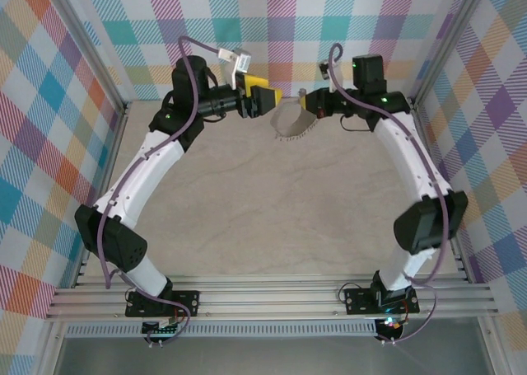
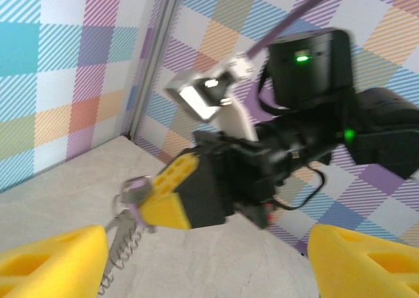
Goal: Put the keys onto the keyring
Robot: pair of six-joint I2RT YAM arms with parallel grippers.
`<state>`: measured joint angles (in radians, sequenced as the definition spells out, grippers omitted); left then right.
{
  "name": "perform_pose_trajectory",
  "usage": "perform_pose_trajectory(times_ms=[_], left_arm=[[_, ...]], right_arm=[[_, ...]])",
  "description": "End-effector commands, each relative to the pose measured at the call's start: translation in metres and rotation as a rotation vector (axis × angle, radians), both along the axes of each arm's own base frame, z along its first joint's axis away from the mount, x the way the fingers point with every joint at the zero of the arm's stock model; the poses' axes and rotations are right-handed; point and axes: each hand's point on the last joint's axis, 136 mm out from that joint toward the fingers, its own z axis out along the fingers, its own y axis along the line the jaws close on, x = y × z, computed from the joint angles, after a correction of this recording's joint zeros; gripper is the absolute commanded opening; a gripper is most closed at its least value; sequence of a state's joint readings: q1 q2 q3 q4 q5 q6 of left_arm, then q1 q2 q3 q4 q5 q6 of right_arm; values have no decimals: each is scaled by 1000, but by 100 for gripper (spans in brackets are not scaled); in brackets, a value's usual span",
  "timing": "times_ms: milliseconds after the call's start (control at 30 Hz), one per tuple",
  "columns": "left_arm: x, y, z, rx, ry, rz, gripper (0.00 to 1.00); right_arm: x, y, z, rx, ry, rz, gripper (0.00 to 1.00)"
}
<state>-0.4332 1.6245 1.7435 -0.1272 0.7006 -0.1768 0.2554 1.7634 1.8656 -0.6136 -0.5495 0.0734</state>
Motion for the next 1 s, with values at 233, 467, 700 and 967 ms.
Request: perform_pose_trajectory(times_ms=[233, 467, 700, 967], left_arm=[[3, 22, 8, -12, -20, 68, 82], [0, 23, 3, -30, 4, 66, 82], [-2, 23, -6, -54, 41, 69, 82], [-6, 27, -20, -53, 85, 84, 82]], right_arm=[[58, 22, -34, 96, -11, 20, 0], [53, 31, -101, 114, 121, 5, 0], [4, 55, -174, 58, 281, 0, 0], [-38, 65, -229, 17, 408, -30, 0]])
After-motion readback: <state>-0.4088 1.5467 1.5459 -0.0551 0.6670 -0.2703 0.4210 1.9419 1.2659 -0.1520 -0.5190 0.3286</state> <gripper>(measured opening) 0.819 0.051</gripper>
